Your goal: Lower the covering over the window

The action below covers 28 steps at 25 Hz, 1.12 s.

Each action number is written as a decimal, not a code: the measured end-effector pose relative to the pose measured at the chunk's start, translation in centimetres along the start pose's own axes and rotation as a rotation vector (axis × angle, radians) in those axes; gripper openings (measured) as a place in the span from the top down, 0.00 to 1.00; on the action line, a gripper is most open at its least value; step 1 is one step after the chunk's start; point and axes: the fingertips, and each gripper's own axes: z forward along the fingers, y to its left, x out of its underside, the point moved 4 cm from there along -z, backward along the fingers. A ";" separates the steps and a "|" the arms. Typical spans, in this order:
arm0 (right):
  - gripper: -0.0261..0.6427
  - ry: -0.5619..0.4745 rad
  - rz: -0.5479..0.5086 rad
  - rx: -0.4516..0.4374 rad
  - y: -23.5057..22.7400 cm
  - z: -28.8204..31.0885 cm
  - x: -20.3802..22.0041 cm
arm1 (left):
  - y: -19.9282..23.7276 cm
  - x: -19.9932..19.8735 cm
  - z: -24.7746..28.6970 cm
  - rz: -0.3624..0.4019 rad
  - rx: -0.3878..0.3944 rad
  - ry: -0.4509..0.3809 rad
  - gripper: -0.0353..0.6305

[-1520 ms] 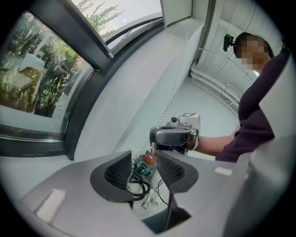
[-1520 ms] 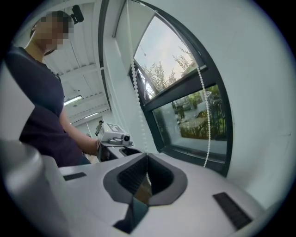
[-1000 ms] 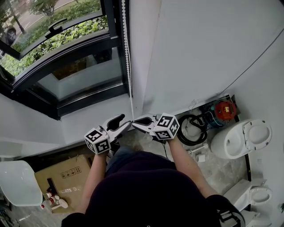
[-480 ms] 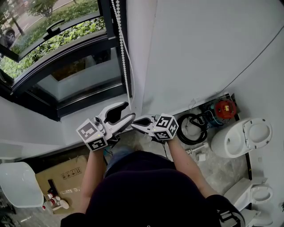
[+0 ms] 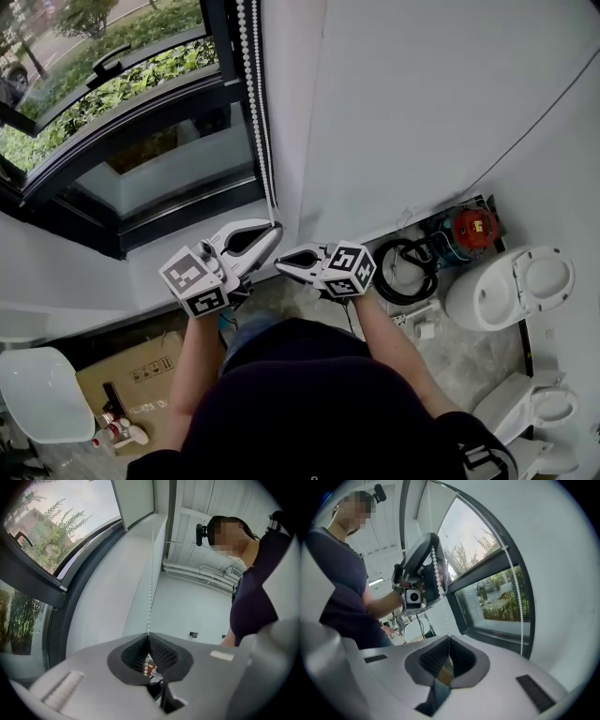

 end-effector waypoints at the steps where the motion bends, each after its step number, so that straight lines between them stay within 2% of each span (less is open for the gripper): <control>1: 0.94 0.023 -0.007 0.002 0.0 0.1 0.3 | 0.1 0.4 0.0 0.001 -0.004 0.019 0.93; 4: 0.94 0.108 -0.026 0.000 0.2 0.7 1.8 | 0.1 2.1 -0.1 0.012 -0.005 0.083 0.93; 8: 0.94 0.121 0.001 -0.001 0.1 0.8 2.8 | 0.1 3.2 -0.8 -0.064 -0.008 0.059 0.93; 12: 0.94 0.205 -0.011 -0.010 0.4 1.6 4.5 | 0.2 5.3 -0.9 -0.064 0.001 0.113 0.93; 16: 0.94 0.187 0.029 -0.019 0.7 2.1 5.5 | 0.2 6.4 -1.0 -0.098 0.017 0.094 0.93; 20: 0.94 0.224 0.038 -0.004 0.5 2.0 6.8 | 0.0 8.1 -0.9 -0.120 0.031 0.125 0.93; 24: 0.94 0.190 0.083 0.012 0.3 1.3 7.3 | 0.0 8.5 -1.0 -0.174 0.034 0.090 0.93; 28: 0.94 0.183 0.091 0.027 0.0 0.8 7.5 | 0.6 8.6 -0.8 -0.171 0.050 0.073 0.93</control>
